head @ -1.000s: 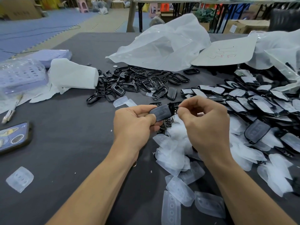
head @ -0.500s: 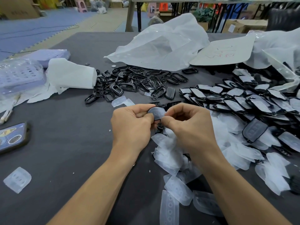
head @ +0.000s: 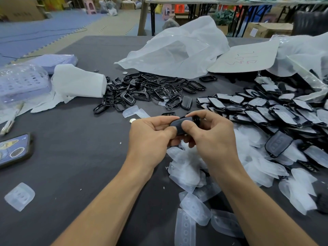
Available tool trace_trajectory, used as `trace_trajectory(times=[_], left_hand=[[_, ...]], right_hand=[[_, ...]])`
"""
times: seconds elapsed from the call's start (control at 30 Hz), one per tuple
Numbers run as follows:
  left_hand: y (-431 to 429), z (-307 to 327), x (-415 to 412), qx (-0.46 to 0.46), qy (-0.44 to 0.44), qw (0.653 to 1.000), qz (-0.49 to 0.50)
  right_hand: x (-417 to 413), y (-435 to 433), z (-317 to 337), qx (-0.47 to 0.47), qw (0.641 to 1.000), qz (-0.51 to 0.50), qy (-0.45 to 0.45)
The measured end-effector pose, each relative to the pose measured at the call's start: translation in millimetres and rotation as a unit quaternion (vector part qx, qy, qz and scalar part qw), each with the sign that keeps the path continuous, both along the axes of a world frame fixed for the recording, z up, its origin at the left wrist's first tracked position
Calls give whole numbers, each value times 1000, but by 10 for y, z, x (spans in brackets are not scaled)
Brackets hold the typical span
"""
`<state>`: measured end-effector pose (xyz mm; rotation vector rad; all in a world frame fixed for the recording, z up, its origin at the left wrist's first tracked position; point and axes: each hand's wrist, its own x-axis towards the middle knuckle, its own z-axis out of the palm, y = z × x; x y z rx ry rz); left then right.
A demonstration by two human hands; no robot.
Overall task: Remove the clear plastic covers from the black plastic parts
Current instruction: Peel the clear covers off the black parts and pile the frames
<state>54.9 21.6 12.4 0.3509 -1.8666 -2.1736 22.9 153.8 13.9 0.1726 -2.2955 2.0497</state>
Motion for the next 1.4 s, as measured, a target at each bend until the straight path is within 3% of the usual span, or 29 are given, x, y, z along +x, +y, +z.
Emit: trace_trajectory(times=[0.33,0.6,0.8,1.27,1.4], left_hand=[[-65,79,36,29,-45,997,-49],[-32,45,34,-54,-46,997,-10],[-38,92,22,-26,-62,997,31],[-44,39,-5,-61,-32,997,44],[-17,16,-19,-73,-28,995,67]], right_hand=[[-49,21,46,-96,994,14,-42],[-61,29,37,-110,992,31,-45],[-74,35,53,-151,983,67,-83],[-68,30,23,-121,990,44,-62],[-35,25,16,-20,1000,4,-12]])
